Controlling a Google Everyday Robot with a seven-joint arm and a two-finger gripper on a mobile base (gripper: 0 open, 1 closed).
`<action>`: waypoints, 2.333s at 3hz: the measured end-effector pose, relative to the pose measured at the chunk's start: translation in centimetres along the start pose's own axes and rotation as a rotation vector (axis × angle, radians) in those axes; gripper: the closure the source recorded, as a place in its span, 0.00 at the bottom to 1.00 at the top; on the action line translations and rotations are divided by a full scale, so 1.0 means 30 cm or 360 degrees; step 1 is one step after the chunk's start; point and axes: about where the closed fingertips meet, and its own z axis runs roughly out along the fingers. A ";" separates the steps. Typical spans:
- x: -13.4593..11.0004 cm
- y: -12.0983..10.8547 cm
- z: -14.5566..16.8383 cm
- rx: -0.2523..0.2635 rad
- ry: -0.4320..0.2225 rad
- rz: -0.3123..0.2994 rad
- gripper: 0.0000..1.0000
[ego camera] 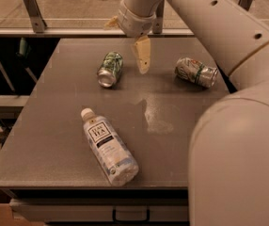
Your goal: Pick green can
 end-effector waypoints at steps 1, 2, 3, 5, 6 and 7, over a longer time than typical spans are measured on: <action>-0.008 -0.007 0.090 -0.0098 -0.0020 -0.0114 0.00; -0.043 0.001 0.172 -0.0193 -0.0052 -0.0199 0.14; -0.070 0.009 0.231 -0.0261 -0.0082 -0.0234 0.38; -0.136 -0.032 0.130 -0.0186 -0.0108 -0.0185 0.83; -0.179 -0.031 -0.047 -0.0014 -0.0179 -0.0051 1.00; -0.214 -0.001 -0.196 0.0188 -0.0309 0.0105 1.00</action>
Offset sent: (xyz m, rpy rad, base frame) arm -0.0082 0.0389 -0.0720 -0.1449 0.1386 0.2193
